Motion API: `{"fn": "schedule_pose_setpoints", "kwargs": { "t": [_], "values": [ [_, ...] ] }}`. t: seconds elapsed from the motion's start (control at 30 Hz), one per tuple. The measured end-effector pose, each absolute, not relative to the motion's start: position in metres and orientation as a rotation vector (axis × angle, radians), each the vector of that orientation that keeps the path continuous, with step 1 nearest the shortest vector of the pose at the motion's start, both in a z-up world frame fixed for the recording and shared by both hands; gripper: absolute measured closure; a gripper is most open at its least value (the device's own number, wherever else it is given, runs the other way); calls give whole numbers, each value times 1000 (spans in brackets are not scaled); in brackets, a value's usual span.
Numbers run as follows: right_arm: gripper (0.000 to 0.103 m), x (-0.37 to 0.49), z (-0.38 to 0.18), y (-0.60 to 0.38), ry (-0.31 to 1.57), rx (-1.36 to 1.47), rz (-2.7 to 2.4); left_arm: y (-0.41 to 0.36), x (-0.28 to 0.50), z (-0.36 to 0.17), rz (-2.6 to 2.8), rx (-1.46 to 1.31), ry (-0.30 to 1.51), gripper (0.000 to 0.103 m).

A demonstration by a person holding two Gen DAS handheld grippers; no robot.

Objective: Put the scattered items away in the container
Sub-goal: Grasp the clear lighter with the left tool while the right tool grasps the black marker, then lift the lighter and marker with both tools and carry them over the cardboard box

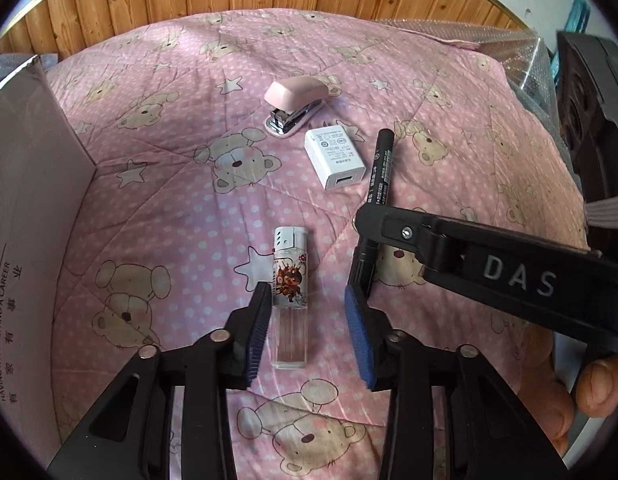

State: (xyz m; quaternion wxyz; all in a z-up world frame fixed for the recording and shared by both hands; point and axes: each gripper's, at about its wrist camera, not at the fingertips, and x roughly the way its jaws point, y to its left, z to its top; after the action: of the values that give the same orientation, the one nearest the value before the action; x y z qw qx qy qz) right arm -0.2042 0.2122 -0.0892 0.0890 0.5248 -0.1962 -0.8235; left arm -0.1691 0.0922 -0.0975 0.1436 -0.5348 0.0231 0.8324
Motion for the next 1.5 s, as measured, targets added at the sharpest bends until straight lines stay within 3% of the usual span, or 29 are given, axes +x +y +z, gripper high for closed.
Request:
{"fn": "schedule_pose_setpoints", "kwargs": {
  "t": [0.17,0.3,0.37,0.5,0.83,1.5],
  "values": [
    [69,-218,-95,201,-476,1560,-2470,92,-168,-101,2423,-1509,79,84],
    [87,-222,-99,203,-472,1563,-2475,86,-167,-102,2422,-1485,28,84],
    [89,-221,-102,214,-569,1560,-2453,82,-166,-101,2413,-1486,-10,85],
    [89,-210,-91,221,-625,1532,-2469,74,-162,-92,2421,-1487,-70,85],
    [89,-167,-69,212,-645,1490,-2486,65,-135,-62,2515,-1445,15,85],
    [89,-93,-52,189,-642,1454,-2467,32,-65,-12,2607,-1335,-37,85]
  ]
}}
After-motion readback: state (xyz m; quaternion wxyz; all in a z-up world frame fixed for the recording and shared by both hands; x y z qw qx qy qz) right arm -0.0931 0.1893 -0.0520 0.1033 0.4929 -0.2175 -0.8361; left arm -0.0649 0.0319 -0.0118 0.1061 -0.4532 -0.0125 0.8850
